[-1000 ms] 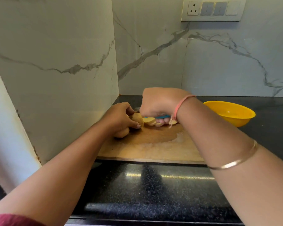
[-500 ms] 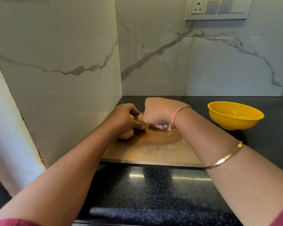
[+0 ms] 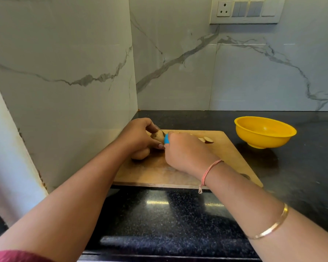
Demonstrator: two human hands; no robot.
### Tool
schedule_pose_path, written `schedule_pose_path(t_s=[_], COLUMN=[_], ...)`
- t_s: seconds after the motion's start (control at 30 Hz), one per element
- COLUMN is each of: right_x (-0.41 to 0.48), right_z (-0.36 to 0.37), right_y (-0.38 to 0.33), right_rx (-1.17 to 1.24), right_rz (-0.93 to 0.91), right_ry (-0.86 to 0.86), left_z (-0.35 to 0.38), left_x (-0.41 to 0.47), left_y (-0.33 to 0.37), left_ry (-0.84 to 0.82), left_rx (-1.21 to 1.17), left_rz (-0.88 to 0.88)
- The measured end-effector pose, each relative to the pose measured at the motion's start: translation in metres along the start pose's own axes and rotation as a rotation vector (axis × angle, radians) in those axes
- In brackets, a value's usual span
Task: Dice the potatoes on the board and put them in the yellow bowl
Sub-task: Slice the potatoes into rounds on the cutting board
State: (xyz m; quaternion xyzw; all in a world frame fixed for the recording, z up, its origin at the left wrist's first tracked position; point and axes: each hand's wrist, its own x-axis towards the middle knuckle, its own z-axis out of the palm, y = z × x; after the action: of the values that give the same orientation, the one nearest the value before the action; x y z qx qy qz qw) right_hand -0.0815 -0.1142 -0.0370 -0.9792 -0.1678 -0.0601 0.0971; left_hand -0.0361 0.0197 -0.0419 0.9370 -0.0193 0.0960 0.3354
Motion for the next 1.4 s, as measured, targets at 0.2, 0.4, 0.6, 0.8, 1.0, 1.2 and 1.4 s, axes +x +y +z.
schedule_pose_path(t_s=[0.2,0.4,0.6,0.8,1.0,1.2,1.4], right_x=[-0.01,-0.016,-0.021,-0.036,-0.046,-0.046,-0.04], right_z=[0.002,0.0,-0.006,-0.015,-0.026,-0.017,-0.013], right_y=[0.003,0.006,0.012,0.04,0.06,0.049,0.029], right_rx=[-0.005,-0.037,-0.064,-0.015,0.257,0.293,0.271], right_rz=[-0.005,-0.036,-0.076,-0.017,0.083,0.096,0.053], right_ry=[-0.044,-0.074,-0.101,-0.154,-0.188,0.025,0.072], left_z=[-0.001,-0.002,-0.003,-0.004,-0.003,-0.002,0.001], left_x=[0.001,0.0,0.003,0.002,0.0,-0.002,0.0], left_y=[0.0,0.001,-0.001,-0.003,-0.003,0.0,-0.001], left_ry=[-0.001,-0.016,-0.02,-0.038,-0.054,-0.048,-0.021], left_rx=[-0.031,-0.069,-0.059,-0.065,-0.032,-0.011,0.012], left_rz=[-0.057,-0.083,-0.092,-0.087,-0.056,-0.055,-0.073])
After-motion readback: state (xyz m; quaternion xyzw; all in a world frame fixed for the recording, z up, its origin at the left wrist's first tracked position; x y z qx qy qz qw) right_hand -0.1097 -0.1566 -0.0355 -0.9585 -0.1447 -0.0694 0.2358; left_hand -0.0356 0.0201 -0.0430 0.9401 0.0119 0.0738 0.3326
